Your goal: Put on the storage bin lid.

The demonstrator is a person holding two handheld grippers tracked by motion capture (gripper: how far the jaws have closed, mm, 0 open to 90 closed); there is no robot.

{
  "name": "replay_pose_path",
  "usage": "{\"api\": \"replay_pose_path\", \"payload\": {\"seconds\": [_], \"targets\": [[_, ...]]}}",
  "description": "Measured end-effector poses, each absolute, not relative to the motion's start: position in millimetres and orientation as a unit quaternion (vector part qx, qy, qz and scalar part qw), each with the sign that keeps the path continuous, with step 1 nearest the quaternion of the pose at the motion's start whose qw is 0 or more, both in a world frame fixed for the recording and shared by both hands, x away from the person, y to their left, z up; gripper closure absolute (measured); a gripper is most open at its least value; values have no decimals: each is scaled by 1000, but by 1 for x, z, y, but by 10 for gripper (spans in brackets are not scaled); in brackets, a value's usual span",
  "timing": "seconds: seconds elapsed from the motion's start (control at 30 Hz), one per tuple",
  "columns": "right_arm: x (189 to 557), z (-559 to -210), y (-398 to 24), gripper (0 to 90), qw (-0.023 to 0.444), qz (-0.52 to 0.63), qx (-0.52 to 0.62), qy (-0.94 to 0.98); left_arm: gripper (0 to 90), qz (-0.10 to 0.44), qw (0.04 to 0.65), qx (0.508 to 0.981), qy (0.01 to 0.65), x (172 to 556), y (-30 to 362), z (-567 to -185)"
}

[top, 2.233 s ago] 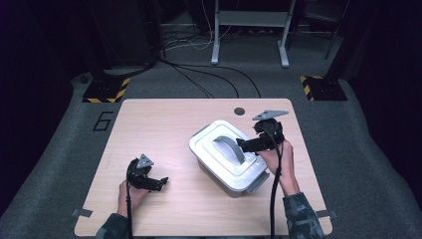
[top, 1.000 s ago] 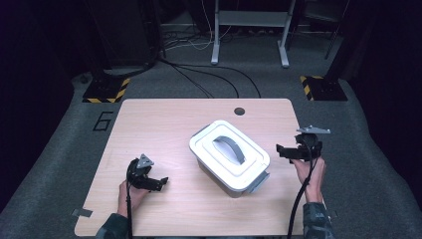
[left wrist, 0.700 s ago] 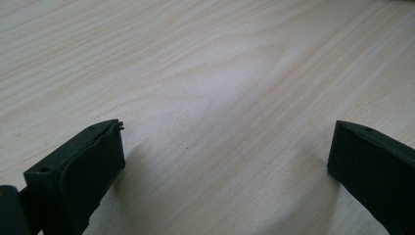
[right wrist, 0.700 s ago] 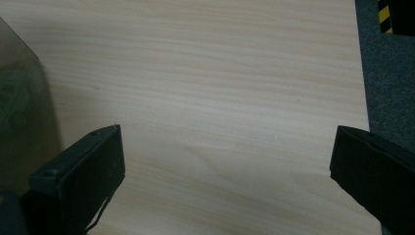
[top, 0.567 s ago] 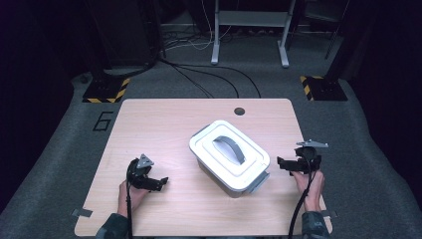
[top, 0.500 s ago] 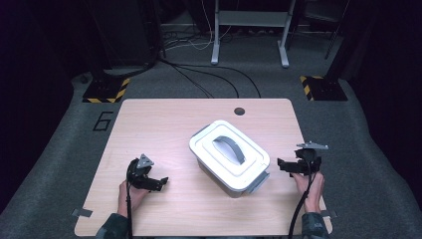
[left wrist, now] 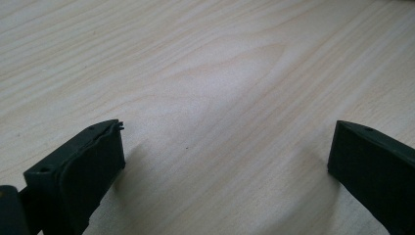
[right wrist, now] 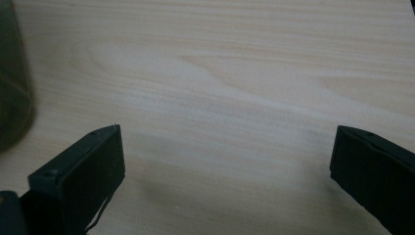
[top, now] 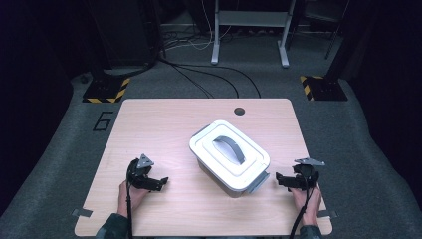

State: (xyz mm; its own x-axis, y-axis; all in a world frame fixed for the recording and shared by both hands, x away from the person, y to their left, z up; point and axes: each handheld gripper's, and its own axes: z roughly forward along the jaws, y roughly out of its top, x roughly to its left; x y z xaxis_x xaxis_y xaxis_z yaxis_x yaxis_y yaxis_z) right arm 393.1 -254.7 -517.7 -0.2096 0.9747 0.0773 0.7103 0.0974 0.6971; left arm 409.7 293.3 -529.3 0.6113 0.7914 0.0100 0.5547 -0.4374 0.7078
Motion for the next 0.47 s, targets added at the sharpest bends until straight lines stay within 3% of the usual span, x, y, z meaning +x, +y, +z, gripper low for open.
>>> {"api": "replay_pose_path", "payload": {"seconds": [0.47], "targets": [[382,-529,-247,0,242,302,582,715,0,176,344,828,406,410,293,-530]]}}
